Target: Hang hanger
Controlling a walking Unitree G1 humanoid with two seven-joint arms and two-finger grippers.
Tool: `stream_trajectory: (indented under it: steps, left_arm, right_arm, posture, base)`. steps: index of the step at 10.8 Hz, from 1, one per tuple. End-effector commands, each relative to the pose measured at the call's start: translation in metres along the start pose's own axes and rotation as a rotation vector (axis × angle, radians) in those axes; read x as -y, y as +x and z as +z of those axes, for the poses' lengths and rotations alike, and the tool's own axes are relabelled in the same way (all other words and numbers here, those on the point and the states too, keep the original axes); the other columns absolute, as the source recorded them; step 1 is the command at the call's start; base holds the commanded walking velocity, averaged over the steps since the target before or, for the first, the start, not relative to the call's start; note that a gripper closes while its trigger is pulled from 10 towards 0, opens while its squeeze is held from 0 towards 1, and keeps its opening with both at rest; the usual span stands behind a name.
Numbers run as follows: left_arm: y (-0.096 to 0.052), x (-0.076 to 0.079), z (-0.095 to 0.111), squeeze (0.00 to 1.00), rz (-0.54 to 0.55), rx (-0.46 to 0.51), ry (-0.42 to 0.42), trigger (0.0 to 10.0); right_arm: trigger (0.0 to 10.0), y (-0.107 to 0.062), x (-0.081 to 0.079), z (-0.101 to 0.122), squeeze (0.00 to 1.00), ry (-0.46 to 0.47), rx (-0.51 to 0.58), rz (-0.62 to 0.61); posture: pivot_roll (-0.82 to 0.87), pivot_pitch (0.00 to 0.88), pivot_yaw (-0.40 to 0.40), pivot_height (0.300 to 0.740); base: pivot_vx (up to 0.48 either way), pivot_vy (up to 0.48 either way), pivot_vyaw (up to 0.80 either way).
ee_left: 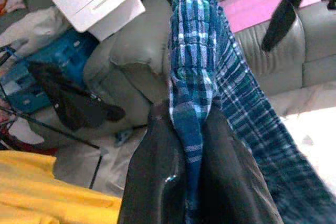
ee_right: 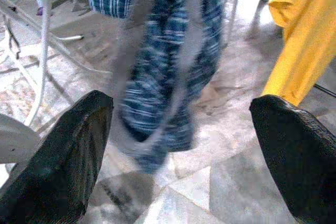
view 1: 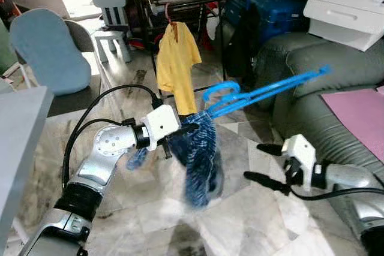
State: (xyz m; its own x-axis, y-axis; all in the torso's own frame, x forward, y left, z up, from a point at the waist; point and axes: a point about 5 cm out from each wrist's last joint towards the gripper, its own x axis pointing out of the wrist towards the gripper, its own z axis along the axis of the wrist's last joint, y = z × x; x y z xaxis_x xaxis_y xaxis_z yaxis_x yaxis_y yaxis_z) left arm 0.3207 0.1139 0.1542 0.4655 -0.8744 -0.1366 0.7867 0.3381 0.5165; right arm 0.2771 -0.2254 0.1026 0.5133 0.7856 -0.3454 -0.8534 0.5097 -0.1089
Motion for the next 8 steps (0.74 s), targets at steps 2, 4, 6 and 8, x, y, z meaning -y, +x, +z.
stream_trajectory:
  steps: [2, 4, 6, 8]
  left_arm:
    - [0.002, -0.008, 0.014, 0.0, -0.016, 0.042, 0.07, 0.0]
    - [0.006, -0.008, 0.029, 0.0, -0.019, 0.109, 0.068, 0.0]
    - [0.011, -0.007, 0.045, 0.0, -0.034, 0.171, 0.074, 0.0]
    - [0.01, -0.005, 0.057, 0.0, -0.068, 0.222, 0.043, 0.0]
  right_arm:
    - [10.0, 0.005, 0.004, 0.001, 0.0, 0.008, 0.002, -0.019]
    - [10.0, 0.017, 0.003, -0.002, 0.0, -0.02, -0.018, -0.055]
    - [10.0, 0.03, 0.003, -0.002, 0.0, -0.027, -0.024, -0.078]
    - [10.0, 0.034, 0.009, 0.0, 0.0, -0.056, -0.017, -0.131]
  posture:
    - [-0.15, 0.0, 0.074, 0.74]
    - [-0.14, 0.0, 0.074, 0.74]
    - [-0.14, 0.0, 0.073, 0.74]
    - [-0.14, 0.0, 0.072, 0.74]
  base:
    - [0.0, 0.0, 0.0]
    - [0.0, 0.0, 0.0]
    - [0.0, 0.0, 0.0]
    - [0.0, 0.0, 0.0]
